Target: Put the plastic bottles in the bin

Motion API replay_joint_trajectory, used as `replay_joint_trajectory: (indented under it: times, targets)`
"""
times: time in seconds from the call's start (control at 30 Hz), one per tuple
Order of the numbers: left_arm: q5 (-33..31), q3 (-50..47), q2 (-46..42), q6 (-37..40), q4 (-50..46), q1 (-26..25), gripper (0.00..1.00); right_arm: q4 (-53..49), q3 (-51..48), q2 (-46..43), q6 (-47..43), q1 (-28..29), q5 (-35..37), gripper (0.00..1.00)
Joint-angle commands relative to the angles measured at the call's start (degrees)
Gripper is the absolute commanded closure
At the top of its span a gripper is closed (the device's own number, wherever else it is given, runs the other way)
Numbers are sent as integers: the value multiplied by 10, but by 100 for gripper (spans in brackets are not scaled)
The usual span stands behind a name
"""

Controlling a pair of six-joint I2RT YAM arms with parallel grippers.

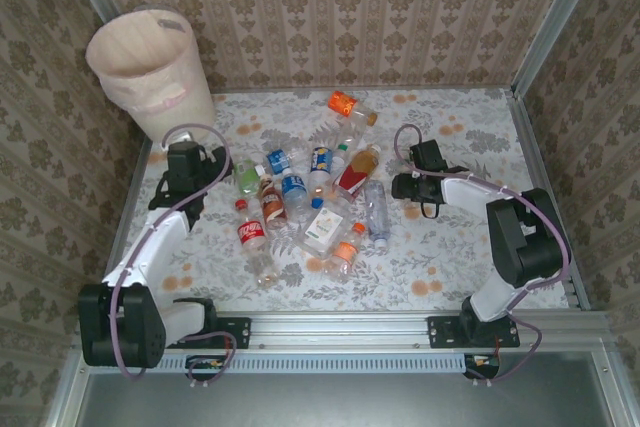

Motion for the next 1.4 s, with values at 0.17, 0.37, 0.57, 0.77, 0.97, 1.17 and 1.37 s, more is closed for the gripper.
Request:
replay_joint_trajectory:
  times: [0.17,0.37,0.57,0.77,0.97,1.17,1.37]
  targets:
    - [131,36,-6,-96,25,-60,0,-3,-12,-127,-28,6,29,49]
    - [297,96,83,-154,101,-119,0,113,-47,-221,-56,37,-78,53]
    - [408,177,177,-174,191,-211,0,230,-73,-231,-64,80,-145,53]
    - [367,225,219,-169,156,-279,0,296,-69,-213,-74,121,-150,52]
    - [337,246,232,-165,126,-310,0,314,-50,-190,-93,147,-134,51]
    - [308,252,237,-152,102,-325,0,315,-28,-171,-104,154,-152,50]
    - [310,260,249,-154,98,-327,7,331,-15,-161,-99,157,-178,49]
